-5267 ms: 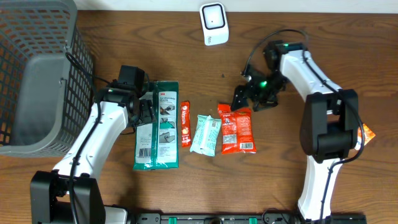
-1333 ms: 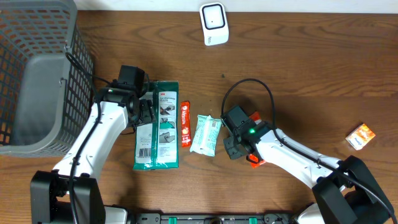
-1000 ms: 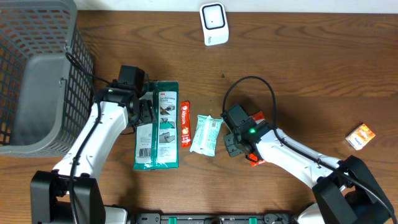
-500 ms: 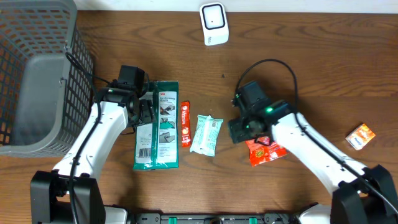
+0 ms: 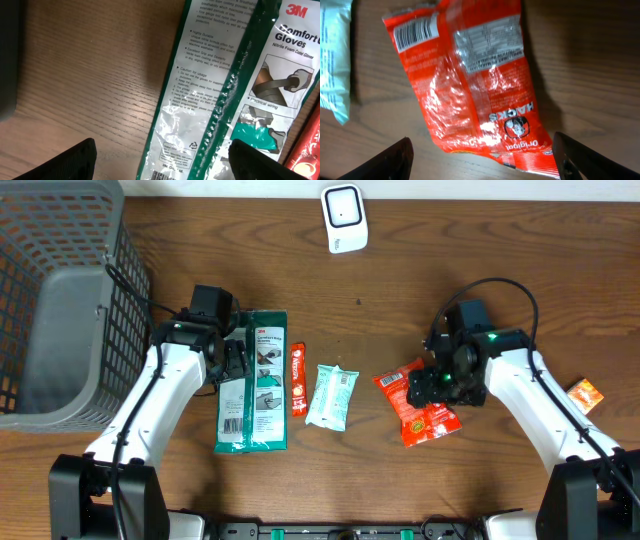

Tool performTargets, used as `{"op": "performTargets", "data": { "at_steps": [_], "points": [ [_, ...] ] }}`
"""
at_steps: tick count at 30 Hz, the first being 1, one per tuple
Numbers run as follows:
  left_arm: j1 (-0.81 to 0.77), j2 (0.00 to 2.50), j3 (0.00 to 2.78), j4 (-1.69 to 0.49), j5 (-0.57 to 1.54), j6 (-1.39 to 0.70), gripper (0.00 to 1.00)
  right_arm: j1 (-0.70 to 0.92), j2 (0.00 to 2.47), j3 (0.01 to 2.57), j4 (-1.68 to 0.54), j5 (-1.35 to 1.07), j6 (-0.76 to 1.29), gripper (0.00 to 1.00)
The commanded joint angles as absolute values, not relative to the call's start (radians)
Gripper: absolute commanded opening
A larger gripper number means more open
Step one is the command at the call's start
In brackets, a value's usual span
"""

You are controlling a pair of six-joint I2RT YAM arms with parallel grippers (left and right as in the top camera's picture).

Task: Scan the item barcode
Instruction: 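Regrasp the red snack bag edge and lift it with the right gripper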

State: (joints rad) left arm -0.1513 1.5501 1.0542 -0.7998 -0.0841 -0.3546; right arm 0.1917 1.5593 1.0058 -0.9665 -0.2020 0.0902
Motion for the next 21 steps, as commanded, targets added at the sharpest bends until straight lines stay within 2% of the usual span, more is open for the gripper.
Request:
{"op": "performTargets", "data": {
  "at_steps": [1, 10, 16, 21],
  "points": [
    [-0.145, 1.543, 1.070, -0.800, -0.090, -0.350, 0.85, 0.182, 1.551, 0.950, -0.950, -0.249, 0.013, 0.87],
    [-0.145, 1.543, 1.070, -0.800, -0.090, -0.350, 0.85, 0.182, 1.551, 0.813, -0.753, -0.205, 0.014, 0.95],
    [-0.145, 1.543, 1.070, -0.800, -0.090, -0.350, 0.85, 0.182, 1.551, 0.772, -0.660, -0.253, 0.018, 0.94],
    [-0.145, 1.543, 1.070, -0.800, -0.090, -0.350, 0.85, 0.182, 1.551, 0.748, -0.610, -0.253, 0.035, 0.90]
  ]
}}
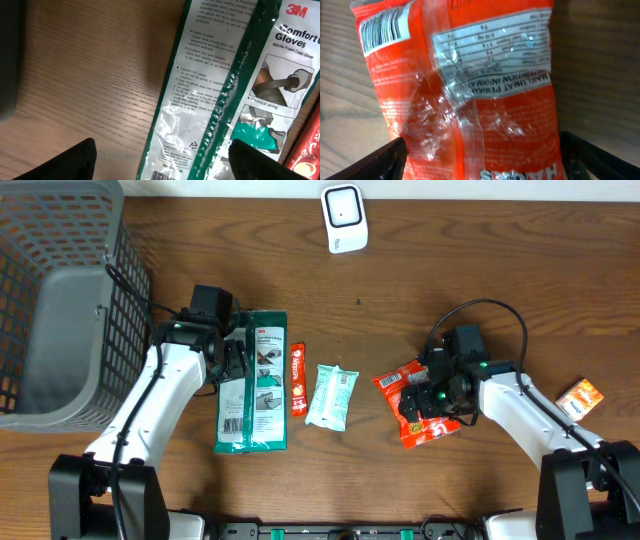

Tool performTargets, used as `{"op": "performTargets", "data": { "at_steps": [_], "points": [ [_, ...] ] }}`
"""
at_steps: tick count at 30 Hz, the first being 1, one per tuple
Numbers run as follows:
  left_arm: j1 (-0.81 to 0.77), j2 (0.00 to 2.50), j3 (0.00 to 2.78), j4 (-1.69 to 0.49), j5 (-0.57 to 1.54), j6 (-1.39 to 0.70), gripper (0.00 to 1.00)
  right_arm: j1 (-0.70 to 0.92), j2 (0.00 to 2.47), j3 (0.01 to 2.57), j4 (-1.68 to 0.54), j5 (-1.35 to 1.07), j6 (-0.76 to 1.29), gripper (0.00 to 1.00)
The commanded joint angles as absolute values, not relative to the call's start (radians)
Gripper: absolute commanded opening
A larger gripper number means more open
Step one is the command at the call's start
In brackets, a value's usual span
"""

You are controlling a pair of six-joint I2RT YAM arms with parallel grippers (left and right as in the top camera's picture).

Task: Scan the item barcode
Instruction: 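Regrasp the red snack bag edge and lift it with the right gripper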

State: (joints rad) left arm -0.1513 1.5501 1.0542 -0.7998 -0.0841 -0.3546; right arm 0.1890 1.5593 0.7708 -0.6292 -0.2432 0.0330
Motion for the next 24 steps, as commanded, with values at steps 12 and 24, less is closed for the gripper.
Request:
{"op": "performTargets", "data": {
  "at_steps": [12, 24],
  "points": [
    [-0.145, 1.543, 1.070, -0.800, -0.090, -0.350, 0.85, 0.182, 1.551, 0.695, -0.556, -0.253, 0.088, 0.75],
    [-0.145, 1.543, 1.070, -0.800, -0.090, -0.350, 0.85, 0.185, 1.551, 0.685, -0.563, -0.253, 0.161, 0.75]
  ]
}}
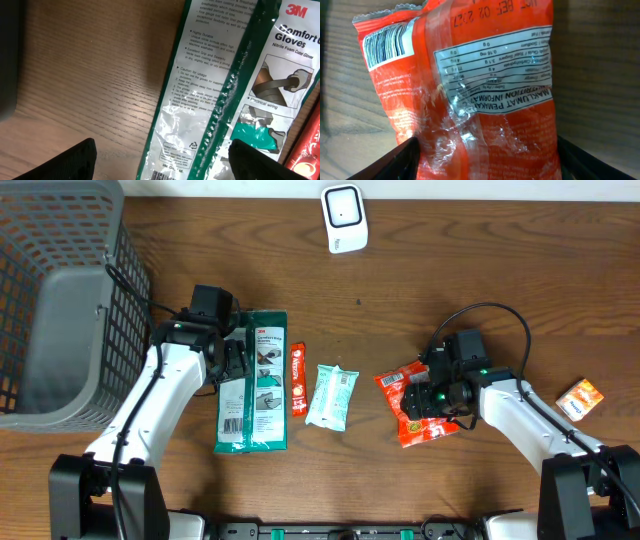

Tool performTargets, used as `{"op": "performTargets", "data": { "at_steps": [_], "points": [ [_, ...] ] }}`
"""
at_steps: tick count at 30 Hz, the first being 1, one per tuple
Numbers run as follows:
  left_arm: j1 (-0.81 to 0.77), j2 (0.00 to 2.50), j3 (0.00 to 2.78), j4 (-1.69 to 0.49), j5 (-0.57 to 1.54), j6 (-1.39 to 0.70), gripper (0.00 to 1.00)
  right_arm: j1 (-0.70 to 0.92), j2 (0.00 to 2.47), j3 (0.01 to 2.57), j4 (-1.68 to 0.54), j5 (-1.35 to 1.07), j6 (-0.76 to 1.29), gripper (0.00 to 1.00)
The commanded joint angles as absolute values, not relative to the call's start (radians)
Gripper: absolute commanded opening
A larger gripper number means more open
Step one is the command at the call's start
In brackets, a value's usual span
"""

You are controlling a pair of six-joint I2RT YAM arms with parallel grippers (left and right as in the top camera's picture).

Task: Scan the item barcode
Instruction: 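Regrasp the red snack bag edge and lift it with the right gripper, then carry the red snack bag up to the scanner with the right gripper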

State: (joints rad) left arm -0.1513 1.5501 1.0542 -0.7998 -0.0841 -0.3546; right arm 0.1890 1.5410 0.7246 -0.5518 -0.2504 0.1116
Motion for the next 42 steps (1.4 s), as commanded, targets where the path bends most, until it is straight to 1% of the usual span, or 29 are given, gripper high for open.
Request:
{"op": "performTargets", "data": {
  "at_steps": [1, 3, 5, 7, 8, 10, 11, 12, 14, 17, 19, 24, 29, 38, 42],
  "points": [
    [-0.145, 1.543, 1.070, -0.800, -0.090, -0.350, 0.85, 0.185, 1.551, 0.678, -0.560, -0.253, 0.161, 0.74],
    [-0.145, 1.543, 1.070, -0.800, -0.090, -0.350, 0.85, 0.185, 1.551, 0.669, -0.556, -0.253, 0.161, 0.73],
    [-0.145, 1.543, 1.070, -0.800, -0.090, -0.350, 0.85, 0.185, 1.551, 0.658, -0.550, -0.253, 0.161, 0.70],
    [-0.145, 1.543, 1.070, -0.800, -0.090, -0.350, 0.85, 0.185, 1.551, 0.651, -0.545, -0.253, 0.161, 0.60],
    [-0.145, 1.543, 1.070, -0.800, -0.090, -0.350, 0.85, 0.185, 1.551, 0.651, -0.544, -0.253, 0.161, 0.51],
    [-0.145, 1.543, 1.070, -0.800, -0.090, -0.350, 0.85, 0.185, 1.551, 0.651, -0.538, -0.253, 0.161, 0.41],
    [-0.145, 1.543, 1.070, -0.800, -0.090, -0.350, 0.85, 0.185, 1.551, 0.651, -0.532, -0.253, 0.161, 0.34],
    [-0.145, 1.543, 1.070, -0.800, -0.090, -0.350, 0.85, 0.185, 1.551, 0.651, -0.530, -0.253, 0.160, 0.30],
    [-0.145, 1.543, 1.070, -0.800, -0.090, -0.350, 0.85, 0.185, 1.551, 0.654, -0.530, -0.253, 0.160, 0.26],
    [-0.145, 1.543, 1.070, -0.800, -0.090, -0.350, 0.85, 0.183, 1.548, 0.670, -0.541, -0.253, 0.160, 0.16],
    [-0.145, 1.543, 1.070, -0.800, -0.090, -0.350, 0.85, 0.183, 1.546, 0.717, -0.587, -0.252, 0.157, 0.02],
    [-0.145, 1.543, 1.070, -0.800, -0.090, -0.350, 0.85, 0.183, 1.542, 0.829, -0.707, -0.253, 0.075, 0.01],
    [-0.145, 1.543, 1.070, -0.800, -0.090, -0.350, 0.85, 0.183, 1.542, 0.918, -0.785, -0.252, 0.070, 0.01],
    [-0.145, 1.543, 1.070, -0.800, -0.090, -0.350, 0.85, 0.184, 1.542, 0.987, -0.799, -0.254, 0.067, 0.01],
    [-0.145, 1.543, 1.070, -0.800, -0.090, -0.350, 0.85, 0.184, 1.542, 0.987, -0.829, -0.309, -0.088, 0.01]
  ]
}}
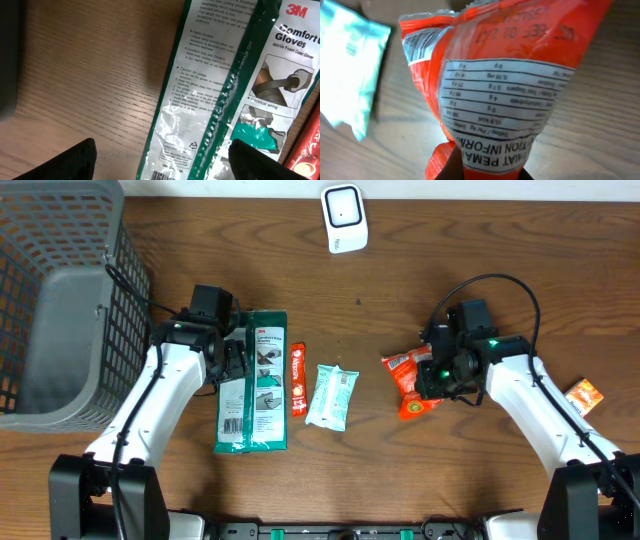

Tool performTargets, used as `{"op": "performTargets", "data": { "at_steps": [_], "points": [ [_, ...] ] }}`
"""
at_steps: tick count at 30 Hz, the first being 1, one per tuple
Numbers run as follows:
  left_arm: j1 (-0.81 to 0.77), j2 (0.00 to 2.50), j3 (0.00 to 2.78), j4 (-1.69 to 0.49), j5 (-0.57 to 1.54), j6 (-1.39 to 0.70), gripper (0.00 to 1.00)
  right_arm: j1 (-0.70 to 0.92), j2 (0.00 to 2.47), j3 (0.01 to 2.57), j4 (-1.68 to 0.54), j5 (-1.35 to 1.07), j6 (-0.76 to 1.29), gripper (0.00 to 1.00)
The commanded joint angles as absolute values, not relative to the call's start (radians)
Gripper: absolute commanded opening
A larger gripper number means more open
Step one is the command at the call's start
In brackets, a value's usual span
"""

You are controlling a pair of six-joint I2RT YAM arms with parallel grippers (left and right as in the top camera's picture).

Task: Scan the item barcode
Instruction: 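Carry the red snack bag up to the scanner with the right gripper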

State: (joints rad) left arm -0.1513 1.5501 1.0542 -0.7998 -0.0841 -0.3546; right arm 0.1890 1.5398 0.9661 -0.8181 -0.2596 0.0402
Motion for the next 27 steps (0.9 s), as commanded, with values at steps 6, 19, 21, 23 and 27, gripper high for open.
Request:
{"op": "performTargets", "data": {
  "at_steps": [6, 19, 21, 23, 27],
  "points": [
    [-0.145, 1.543, 1.070, -0.800, -0.090, -0.350, 0.85, 0.184, 1.542, 1.071, -0.888, -0.304, -0.090, 0.01],
    [-0.145, 1.543, 1.070, -0.800, -0.090, -0.350, 0.85, 0.182, 1.627, 1.904, -1.357, -0.070, -0.008, 0.01],
    [-0.145, 1.543, 1.070, -0.800, -0.090, -0.350, 0.85, 0.183, 1.684, 2.037, -1.417, -0.039, -0.009, 0.01],
    [-0.145, 1.543, 1.070, -0.800, -0.090, -0.350, 0.85, 0.185, 1.752, 2.162, -1.471, -0.019, -0.014, 0.01],
    [-0.145, 1.543, 1.070, -0.800, -0.090, -0.350, 0.85, 0.204, 1.876, 2.299, -1.479, 0.058, -0.041, 0.01]
  ]
}}
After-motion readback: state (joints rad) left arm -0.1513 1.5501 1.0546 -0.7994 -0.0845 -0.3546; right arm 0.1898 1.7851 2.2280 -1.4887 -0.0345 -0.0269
